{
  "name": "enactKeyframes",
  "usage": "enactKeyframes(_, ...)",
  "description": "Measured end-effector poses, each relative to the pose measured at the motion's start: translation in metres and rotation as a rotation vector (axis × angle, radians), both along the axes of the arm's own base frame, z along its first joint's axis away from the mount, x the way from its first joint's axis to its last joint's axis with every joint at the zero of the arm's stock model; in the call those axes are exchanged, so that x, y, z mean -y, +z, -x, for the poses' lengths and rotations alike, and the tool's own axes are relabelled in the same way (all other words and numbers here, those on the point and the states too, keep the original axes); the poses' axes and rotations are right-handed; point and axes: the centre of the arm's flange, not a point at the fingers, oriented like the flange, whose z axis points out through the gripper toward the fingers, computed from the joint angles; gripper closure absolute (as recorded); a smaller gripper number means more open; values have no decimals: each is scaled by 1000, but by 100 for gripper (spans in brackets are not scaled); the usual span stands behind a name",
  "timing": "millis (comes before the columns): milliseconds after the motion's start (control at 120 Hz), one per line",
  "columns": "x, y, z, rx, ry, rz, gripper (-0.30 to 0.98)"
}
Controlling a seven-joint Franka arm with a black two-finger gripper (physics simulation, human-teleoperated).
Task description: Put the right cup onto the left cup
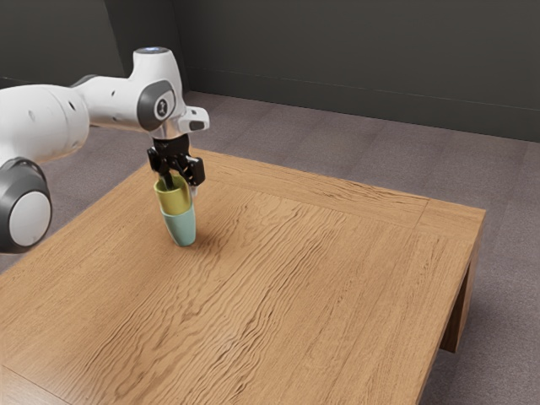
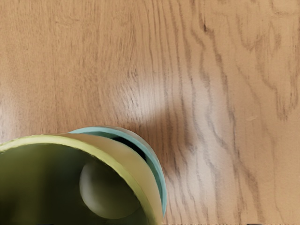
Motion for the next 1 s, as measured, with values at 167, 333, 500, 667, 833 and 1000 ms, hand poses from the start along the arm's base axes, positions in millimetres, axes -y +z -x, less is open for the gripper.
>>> enactKeyframes(167,13,57,20,46,-18,23,7)
enactKeyframes(333,37,85,51,31,-53,57,3)
enactKeyframes(500,77,106,70,13,-118,76,1)
enactKeyframes(667,105,146,87,47,-168,80,1)
enactKeyframes(833,107,167,99,50,-175,83,0)
enactKeyframes(1000,106,167,101,38,-176,85,0)
